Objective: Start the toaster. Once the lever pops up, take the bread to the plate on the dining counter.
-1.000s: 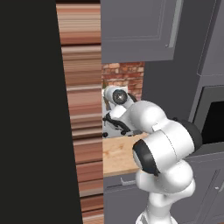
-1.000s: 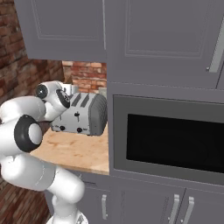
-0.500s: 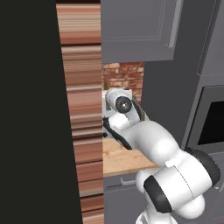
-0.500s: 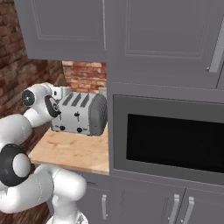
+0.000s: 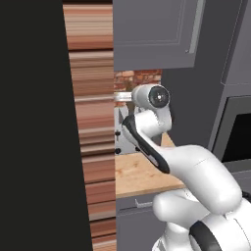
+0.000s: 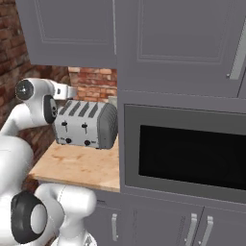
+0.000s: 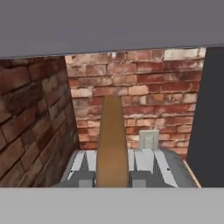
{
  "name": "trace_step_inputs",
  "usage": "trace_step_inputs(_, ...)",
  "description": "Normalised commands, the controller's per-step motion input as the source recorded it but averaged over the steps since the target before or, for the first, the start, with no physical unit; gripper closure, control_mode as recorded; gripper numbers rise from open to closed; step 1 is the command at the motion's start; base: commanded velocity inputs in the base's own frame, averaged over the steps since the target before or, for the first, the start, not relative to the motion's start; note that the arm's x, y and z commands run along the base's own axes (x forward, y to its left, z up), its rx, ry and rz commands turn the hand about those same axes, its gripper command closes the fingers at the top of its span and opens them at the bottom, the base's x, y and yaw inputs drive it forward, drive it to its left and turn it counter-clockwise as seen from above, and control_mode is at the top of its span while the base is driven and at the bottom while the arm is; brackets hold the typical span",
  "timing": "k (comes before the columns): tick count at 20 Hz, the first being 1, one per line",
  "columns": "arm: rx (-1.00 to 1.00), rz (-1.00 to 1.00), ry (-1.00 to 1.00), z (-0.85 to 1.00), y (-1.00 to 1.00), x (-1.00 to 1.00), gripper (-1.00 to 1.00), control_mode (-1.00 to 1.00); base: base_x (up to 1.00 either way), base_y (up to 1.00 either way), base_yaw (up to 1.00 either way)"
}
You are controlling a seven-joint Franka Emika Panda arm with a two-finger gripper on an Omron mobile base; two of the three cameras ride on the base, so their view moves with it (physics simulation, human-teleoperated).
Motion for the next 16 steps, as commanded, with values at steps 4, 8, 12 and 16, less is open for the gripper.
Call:
trace_step_inputs(4, -0.02, 0.00, 0.04, 0.05, -0.39, -0.42, 1.00, -1.00, 0.00, 0.00, 0.00)
trace_step_inputs(8, 0.00, 0.00, 0.00, 0.00, -0.32, -0.43, 1.00, -1.00, 0.00, 0.00, 0.00)
trace_step_inputs(12, 0.00, 0.00, 0.00, 0.00, -0.25, -0.31, 1.00, -1.00, 0.00, 0.00, 0.00)
trace_step_inputs(16, 0.00, 0.00, 0.00, 0.00, -0.26, -0.39, 1.00, -1.00, 0.00, 0.00, 0.00)
